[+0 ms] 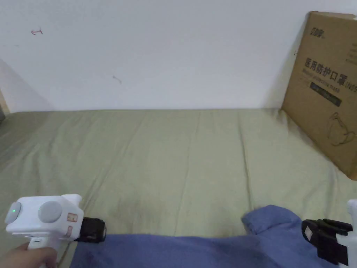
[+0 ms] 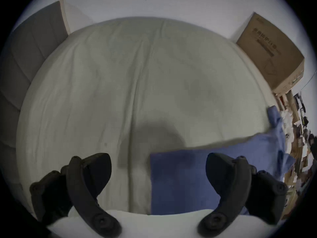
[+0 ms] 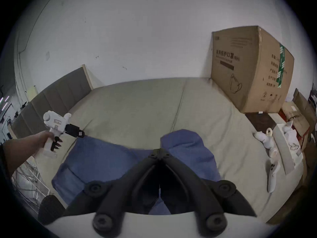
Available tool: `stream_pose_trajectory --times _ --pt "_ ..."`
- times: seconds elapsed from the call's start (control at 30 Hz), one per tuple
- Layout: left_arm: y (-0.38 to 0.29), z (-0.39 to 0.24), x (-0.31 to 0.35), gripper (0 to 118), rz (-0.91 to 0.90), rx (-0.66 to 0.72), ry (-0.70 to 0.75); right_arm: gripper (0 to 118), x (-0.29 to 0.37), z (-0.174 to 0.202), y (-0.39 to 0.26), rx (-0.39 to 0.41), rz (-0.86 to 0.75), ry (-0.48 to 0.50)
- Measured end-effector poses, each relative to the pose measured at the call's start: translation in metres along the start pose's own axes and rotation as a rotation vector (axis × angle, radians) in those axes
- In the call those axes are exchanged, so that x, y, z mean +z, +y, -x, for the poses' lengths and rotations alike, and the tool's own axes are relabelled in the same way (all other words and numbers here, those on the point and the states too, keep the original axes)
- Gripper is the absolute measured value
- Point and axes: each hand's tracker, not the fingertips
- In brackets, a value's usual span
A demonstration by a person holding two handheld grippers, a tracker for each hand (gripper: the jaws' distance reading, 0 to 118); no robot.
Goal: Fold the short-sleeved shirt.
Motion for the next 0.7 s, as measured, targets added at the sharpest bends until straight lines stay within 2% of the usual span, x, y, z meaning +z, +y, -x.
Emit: stream_pose_trajectory --times 0.1,0.13,0.2,0.23,0.27,0.4,0.43,0.47,0.5,0.53,0.57,0.63,0.7 --pt "-0.014 -0.01 -0.012 110 0.055 -0.059 0.02 0 -0.005 -0.008 -0.002 -0.025 0.032 -0.007" --pt "-0.016 -0.018 -0.003 107 -0.01 -0.115 0.048 0 -0.006 -0.012 -0.002 -0.034 0.037 -0.009" --pt "-0.022 -0.029 0.014 74 -0.074 -0.142 0.024 0 -0.007 -0.018 -0.001 -0.05 0.039 -0.007" --pt "-0.025 -0.033 0.022 34 -0.103 -0.185 0.064 0 -0.008 -0.022 0.0 -0.059 0.037 -0.007" --pt "-0.027 -0.038 0.029 1 -0.125 -0.2 0.013 0 -0.01 -0.027 0.002 -0.068 0.031 -0.01" --pt "-0.038 -0.051 0.08 1 -0.202 -0.181 -0.073 0 -0.033 -0.052 0.02 -0.101 0.027 -0.03" --pt "-0.039 -0.056 0.098 1 -0.224 -0.185 -0.068 5 -0.044 -0.061 0.028 -0.11 0.035 -0.04" --pt "-0.041 -0.054 0.108 1 -0.231 -0.19 -0.074 35 -0.058 -0.07 0.036 -0.122 0.051 -0.045" --pt "-0.044 -0.053 0.116 1 -0.246 -0.192 -0.078 74 -0.073 -0.079 0.042 -0.144 0.095 -0.054" --pt "-0.047 -0.051 0.125 1 -0.263 -0.195 -0.07 105 -0.094 -0.089 0.047 -0.171 0.166 -0.066" --pt "-0.046 -0.048 0.135 1 -0.27 -0.193 -0.073 114 -0.114 -0.1 0.05 -0.201 0.242 -0.077" --pt "-0.051 -0.044 0.145 1 -0.281 -0.173 -0.08 114 -0.148 -0.117 0.051 -0.253 0.31 -0.107" --pt "-0.052 -0.039 0.149 1 -0.282 -0.161 -0.085 114 -0.182 -0.129 0.048 -0.251 0.408 -0.154"
